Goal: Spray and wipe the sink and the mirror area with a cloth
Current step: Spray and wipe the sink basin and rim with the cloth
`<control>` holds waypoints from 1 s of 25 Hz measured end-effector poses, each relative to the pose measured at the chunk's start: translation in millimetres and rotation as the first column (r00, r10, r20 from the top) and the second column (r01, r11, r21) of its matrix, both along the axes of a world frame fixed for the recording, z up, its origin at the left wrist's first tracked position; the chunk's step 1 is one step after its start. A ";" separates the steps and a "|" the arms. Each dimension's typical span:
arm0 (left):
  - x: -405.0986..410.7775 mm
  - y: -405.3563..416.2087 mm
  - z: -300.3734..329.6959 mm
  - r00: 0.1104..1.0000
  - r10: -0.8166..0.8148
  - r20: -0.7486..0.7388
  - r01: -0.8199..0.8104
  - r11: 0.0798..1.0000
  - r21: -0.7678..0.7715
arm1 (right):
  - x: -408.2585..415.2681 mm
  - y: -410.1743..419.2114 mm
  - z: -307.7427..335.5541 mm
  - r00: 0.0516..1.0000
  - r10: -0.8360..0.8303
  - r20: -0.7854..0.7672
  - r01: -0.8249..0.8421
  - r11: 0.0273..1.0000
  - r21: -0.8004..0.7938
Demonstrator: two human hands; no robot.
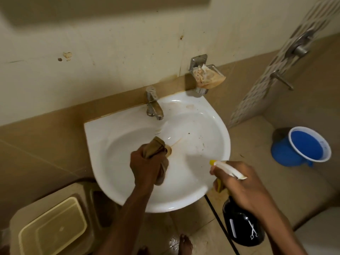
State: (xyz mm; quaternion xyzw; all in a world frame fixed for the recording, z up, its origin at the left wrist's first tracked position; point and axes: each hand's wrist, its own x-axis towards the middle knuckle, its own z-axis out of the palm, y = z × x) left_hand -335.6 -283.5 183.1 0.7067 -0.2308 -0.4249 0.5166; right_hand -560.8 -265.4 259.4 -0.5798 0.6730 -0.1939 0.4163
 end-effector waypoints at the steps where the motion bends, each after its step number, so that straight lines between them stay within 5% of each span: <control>1: -0.3 -9.2 -8.3 0.998 0.017 0.053 -0.017 1.000 0.002 | -0.5 0.0 -7.4 1.000 -0.004 -0.028 0.005 1.000 0.026; 6: -12.0 -41.8 -73.3 0.983 0.020 0.181 -0.046 0.989 0.138 | -12.4 0.4 -36.8 0.992 -0.096 -0.082 0.107 0.984 0.140; 12: -48.3 -43.3 -97.4 0.944 -0.222 0.244 0.120 0.920 0.372 | -33.3 0.5 -39.4 0.973 -0.180 -0.144 0.208 0.953 0.220; 25: -123.7 -81.4 -89.1 0.970 -0.233 0.072 0.149 0.797 0.585 | -44.7 -30.6 -30.8 0.953 -0.287 -0.096 0.296 0.949 0.107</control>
